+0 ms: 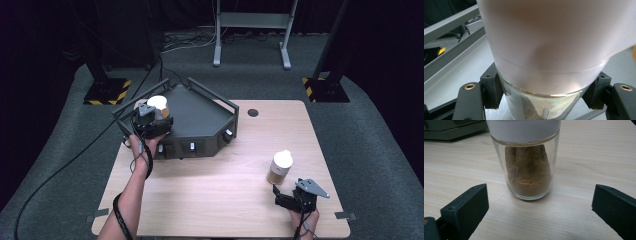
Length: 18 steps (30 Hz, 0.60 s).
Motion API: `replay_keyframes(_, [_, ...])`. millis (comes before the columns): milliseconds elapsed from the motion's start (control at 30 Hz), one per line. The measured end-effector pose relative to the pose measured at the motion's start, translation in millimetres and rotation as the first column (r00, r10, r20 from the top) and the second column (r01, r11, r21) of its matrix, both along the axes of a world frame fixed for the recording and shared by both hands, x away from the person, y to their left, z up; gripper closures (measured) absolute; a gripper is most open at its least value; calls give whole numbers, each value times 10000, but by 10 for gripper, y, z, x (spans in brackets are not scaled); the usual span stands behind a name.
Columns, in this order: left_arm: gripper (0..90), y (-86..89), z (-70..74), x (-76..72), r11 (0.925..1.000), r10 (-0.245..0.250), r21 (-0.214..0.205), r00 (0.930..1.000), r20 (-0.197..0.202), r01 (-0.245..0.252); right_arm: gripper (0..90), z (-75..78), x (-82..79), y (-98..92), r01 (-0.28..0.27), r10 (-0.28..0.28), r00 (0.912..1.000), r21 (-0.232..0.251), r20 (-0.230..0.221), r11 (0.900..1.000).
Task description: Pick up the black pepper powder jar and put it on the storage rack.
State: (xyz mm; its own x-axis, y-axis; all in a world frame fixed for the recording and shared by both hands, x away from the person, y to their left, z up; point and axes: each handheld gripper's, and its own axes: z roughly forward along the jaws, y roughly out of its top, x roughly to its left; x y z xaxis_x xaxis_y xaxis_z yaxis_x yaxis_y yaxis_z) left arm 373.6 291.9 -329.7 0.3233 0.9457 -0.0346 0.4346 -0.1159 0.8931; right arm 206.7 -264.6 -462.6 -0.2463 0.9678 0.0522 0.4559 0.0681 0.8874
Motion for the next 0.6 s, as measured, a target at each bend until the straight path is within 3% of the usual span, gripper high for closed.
replay_keyframes(233, [309,-30,-36,38,10000,15,-29,9999,-106,-15,0,0,-1,0,1,-1,10000,-6,6,10000])
replay_keyframes(600, [309,-84,-98,59,10000,42,-36,9999,142,-42,0,-2,-5,5,6,-6,10000,-35,30,10000])
